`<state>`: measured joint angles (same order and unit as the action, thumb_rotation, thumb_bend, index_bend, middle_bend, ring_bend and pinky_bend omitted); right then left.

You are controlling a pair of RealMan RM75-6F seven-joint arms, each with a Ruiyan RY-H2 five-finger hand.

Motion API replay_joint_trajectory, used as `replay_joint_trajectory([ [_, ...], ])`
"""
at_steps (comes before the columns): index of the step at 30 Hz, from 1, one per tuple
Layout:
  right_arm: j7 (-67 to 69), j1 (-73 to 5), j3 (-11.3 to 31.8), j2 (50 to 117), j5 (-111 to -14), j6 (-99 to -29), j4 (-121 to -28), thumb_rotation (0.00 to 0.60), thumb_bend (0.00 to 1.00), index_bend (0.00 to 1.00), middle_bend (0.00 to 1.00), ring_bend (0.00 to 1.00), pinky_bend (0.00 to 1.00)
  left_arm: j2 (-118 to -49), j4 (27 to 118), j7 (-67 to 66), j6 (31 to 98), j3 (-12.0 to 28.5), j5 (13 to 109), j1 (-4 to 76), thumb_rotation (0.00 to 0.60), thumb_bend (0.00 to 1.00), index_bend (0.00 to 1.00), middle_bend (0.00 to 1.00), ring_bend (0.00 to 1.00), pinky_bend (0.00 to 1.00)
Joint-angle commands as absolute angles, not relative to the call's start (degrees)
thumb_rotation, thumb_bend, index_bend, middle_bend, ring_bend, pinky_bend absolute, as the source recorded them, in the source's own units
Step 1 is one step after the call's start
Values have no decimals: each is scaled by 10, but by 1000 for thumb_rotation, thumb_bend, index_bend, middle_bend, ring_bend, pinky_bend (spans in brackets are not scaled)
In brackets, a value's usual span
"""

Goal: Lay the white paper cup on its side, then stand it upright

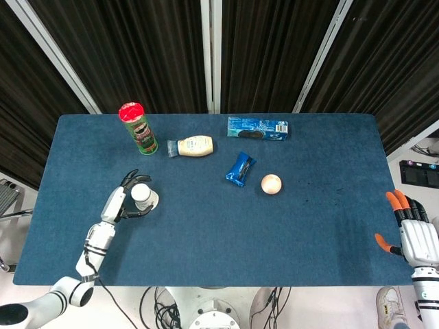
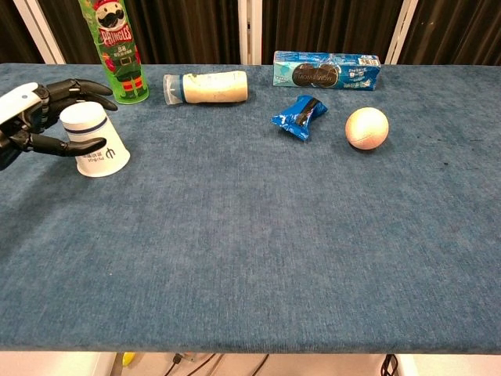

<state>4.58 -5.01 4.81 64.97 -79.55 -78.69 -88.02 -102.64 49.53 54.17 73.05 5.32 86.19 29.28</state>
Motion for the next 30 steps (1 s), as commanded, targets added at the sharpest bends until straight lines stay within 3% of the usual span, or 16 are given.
replay_joint_trajectory([
  [1, 46, -49, 48, 649, -797, -789, -881, 600, 196, 0, 0, 0, 0, -1017, 507, 536, 746, 55, 869, 291, 600, 213, 197, 206, 0, 0],
  [5, 46, -48, 49, 647, -798, -792, -883, 600, 196, 0, 0, 0, 0, -973, 557, 490, 782, 54, 890, 289, 600, 208, 136, 139, 0, 0],
  [9, 44, -47, 50, 643, -797, -795, -884, 600, 196, 0, 0, 0, 0, -861, 675, 371, 777, 36, 908, 283, 600, 206, 97, 77, 0, 0],
  [16, 39, -44, 50, 637, -810, -811, -886, 600, 195, 0, 0, 0, 0, -669, 884, 84, 736, 15, 857, 251, 600, 184, 91, 76, 0, 0],
  [21, 31, -41, 46, 632, -836, -833, -888, 600, 184, 0, 0, 0, 0, -639, 947, -42, 792, 17, 807, 198, 600, 157, 87, 70, 0, 0],
  [30, -14, -37, 42, 637, -848, -850, -914, 600, 176, 0, 0, 0, 0, -664, 915, -103, 862, 2, 796, 129, 600, 136, 56, 0, 0, 0],
])
